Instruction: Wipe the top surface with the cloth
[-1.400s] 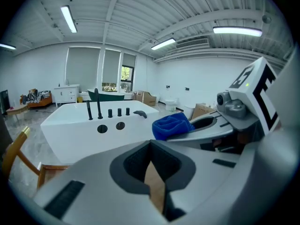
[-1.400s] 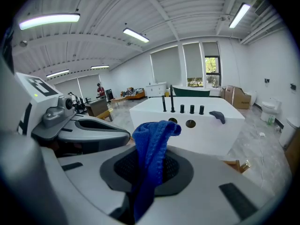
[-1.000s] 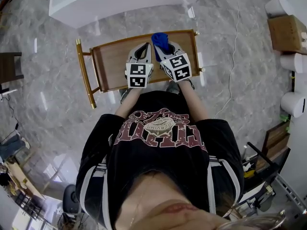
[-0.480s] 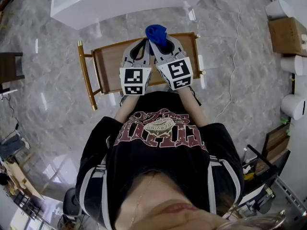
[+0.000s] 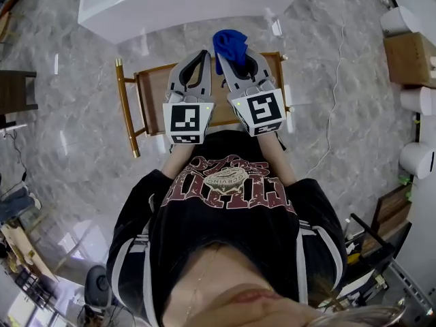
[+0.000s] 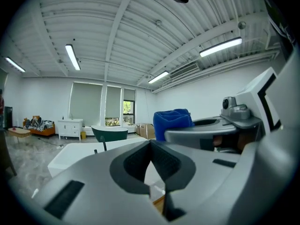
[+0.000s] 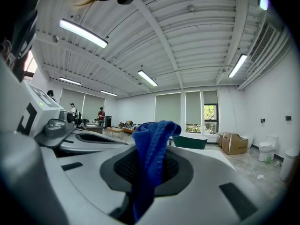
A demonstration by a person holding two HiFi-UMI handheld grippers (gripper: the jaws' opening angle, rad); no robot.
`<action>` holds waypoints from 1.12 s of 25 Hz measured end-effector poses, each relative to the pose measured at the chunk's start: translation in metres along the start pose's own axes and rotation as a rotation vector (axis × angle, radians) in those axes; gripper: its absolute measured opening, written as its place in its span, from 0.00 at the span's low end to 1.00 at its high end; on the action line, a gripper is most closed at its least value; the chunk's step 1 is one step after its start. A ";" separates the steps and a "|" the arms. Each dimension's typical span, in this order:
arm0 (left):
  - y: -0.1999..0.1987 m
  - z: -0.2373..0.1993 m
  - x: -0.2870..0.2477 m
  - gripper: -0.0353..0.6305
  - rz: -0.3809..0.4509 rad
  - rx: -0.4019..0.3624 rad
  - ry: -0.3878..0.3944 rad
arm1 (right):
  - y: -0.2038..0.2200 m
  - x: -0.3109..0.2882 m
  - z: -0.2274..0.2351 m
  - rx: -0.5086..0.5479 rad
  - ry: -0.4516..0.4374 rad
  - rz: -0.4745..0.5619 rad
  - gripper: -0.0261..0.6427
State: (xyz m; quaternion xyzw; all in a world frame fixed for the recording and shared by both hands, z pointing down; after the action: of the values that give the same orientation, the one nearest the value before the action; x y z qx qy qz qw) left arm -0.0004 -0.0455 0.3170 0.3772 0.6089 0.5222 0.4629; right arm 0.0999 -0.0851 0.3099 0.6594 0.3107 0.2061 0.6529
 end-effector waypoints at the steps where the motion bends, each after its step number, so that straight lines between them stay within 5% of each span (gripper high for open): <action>1: -0.004 0.000 0.000 0.13 0.008 -0.011 -0.003 | -0.003 0.001 0.002 -0.001 0.004 0.011 0.14; 16: -0.043 0.005 0.012 0.13 0.092 -0.168 -0.023 | -0.030 0.005 -0.007 0.036 0.016 0.090 0.14; 28: -0.045 0.003 0.006 0.13 0.089 -0.145 -0.003 | -0.031 0.003 -0.004 0.043 0.020 0.096 0.14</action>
State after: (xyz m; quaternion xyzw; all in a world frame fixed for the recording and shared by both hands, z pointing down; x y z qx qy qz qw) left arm 0.0013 -0.0467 0.2720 0.3702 0.5514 0.5843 0.4664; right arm 0.0949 -0.0814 0.2793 0.6853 0.2896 0.2371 0.6248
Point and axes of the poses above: the fingertips, and each gripper's own axes: x backward along the fingers, z to its right, y out of its underside, the point moved 7 cm from there along x, backward along the fingers, and after that the axes turned 4 degrees about y, right-handed, at the moved point
